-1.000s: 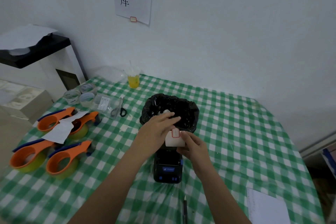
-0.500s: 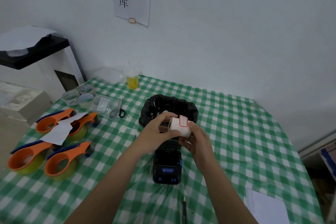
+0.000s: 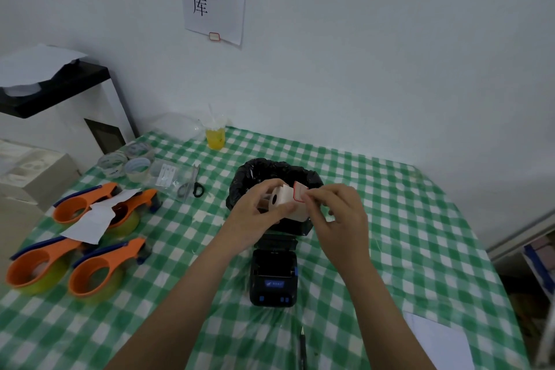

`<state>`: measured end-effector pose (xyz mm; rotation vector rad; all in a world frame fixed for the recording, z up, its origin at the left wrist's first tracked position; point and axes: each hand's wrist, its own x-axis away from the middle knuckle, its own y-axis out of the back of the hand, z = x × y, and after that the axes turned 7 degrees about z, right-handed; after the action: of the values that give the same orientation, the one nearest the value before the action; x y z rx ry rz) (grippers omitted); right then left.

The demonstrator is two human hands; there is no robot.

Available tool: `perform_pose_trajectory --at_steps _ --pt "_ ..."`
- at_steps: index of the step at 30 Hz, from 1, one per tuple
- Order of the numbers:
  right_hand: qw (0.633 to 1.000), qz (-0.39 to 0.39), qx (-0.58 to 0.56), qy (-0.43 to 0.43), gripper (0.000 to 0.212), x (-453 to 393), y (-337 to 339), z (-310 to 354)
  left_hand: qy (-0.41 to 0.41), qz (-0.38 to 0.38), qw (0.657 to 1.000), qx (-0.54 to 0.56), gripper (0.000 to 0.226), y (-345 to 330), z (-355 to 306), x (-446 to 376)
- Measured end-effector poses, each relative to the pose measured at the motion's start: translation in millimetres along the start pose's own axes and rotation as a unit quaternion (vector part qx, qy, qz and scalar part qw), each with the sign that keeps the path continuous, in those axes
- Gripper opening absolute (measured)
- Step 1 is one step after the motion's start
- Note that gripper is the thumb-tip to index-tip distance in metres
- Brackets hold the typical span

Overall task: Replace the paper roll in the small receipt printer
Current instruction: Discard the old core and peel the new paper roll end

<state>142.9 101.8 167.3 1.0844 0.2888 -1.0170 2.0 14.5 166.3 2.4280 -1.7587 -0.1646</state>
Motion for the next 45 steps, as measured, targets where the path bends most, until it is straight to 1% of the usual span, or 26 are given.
perform_pose_trajectory --at_steps 2,6,8,14,16,23,26,30,32,36,38,40,43,45 --pt "0.999 0.041 0.018 0.012 0.02 0 -1 2 -0.011 -0.001 1.0 0.001 0.032 -1 -1 0" --pt "0.993 0.108 -0.016 -0.04 0.014 0 2 0 -0.03 -0.007 0.999 -0.04 0.032 0 -1 2" --pt "0.992 0.125 -0.004 -0.026 0.015 -1 4 0 -0.04 -0.005 0.998 -0.049 0.033 1 -2 3" --pt "0.991 0.124 0.052 0.018 0.014 -6 10 7 -0.053 -0.007 0.997 -0.058 0.035 2 -5 4" --pt "0.99 0.119 0.066 0.029 0.018 -6 11 7 -0.053 -0.005 0.997 -0.058 0.035 2 -6 5" --pt "0.988 0.123 0.082 0.051 0.022 -5 11 7 -0.053 0.006 0.997 -0.058 0.035 4 -11 8" --pt "0.988 0.127 0.074 0.044 0.021 -4 10 8 -0.047 0.003 0.996 -0.076 0.036 5 -13 9" --pt "0.99 0.135 0.033 0.012 0.011 -4 8 8 -0.048 0.01 0.996 -0.07 0.036 6 -15 11" --pt "0.99 0.14 0.021 0.004 0.011 -4 8 8 -0.047 0.01 0.996 -0.08 0.037 7 -15 12" --pt "0.99 0.13 0.051 0.019 0.012 -2 6 10 -0.043 0.003 0.995 -0.091 0.036 9 -15 12" --pt "0.991 0.121 0.052 0.011 0.011 -2 4 10 -0.04 0.003 0.995 -0.088 0.034 9 -15 12" --pt "0.992 0.122 0.037 -0.007 0.01 -2 3 9 -0.036 0.004 0.996 -0.087 0.035 9 -16 12" --pt "0.992 0.123 -0.015 -0.03 0.009 -1 3 6 -0.029 0.004 0.996 -0.086 0.034 10 -17 12" --pt "0.992 0.12 -0.026 -0.028 0.011 0 3 5 -0.031 0.004 0.996 -0.089 0.033 10 -18 12"
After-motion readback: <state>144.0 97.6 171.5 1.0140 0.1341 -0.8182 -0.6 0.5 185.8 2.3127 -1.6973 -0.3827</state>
